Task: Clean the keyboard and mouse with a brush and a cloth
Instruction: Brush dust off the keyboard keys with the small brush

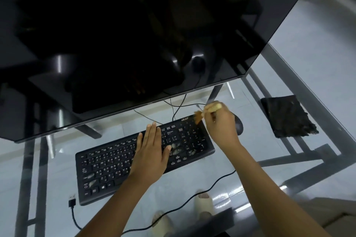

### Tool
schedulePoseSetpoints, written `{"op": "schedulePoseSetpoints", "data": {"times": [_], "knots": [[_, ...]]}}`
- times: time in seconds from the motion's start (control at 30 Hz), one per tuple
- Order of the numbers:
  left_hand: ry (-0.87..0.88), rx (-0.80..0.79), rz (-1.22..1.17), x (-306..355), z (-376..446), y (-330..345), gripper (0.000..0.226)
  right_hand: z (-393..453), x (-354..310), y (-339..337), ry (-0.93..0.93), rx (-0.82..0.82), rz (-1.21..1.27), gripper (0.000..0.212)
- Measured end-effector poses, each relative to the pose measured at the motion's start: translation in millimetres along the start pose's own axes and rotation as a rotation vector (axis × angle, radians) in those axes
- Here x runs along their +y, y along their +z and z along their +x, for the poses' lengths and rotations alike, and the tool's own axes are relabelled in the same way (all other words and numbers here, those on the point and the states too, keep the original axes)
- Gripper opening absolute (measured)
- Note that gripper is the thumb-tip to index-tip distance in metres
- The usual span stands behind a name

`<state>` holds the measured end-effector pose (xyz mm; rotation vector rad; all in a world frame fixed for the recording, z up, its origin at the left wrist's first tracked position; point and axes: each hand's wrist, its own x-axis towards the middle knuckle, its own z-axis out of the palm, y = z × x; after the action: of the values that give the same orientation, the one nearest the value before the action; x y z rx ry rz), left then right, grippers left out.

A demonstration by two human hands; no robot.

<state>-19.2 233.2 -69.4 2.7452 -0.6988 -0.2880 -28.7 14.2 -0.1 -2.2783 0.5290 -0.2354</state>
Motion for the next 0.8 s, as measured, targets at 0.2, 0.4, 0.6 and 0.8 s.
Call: {"op": "schedulePoseSetpoints", "data": {"times": [0.2, 0.4, 0.6, 0.8], "knots": [[0.03, -0.002, -0.009, 2, 7, 0, 0.073, -7, 17, -7, -0.036, -0.18, -0.067, 0.01], [0.077, -0.022, 0.01, 14, 15, -2, 0.07, -16, 29, -11, 0.073, -0.216, 0.016, 0.009], [0.122, -0.017, -0.005, 28, 25, 1, 0.072, -18, 35, -18, 0.038, -0.234, 0.003, 0.011], [0.105, -0.008, 0.018, 23, 18, 0, 0.073, -11, 26, -21, 0.004, -0.132, 0.029, 0.01]]}}
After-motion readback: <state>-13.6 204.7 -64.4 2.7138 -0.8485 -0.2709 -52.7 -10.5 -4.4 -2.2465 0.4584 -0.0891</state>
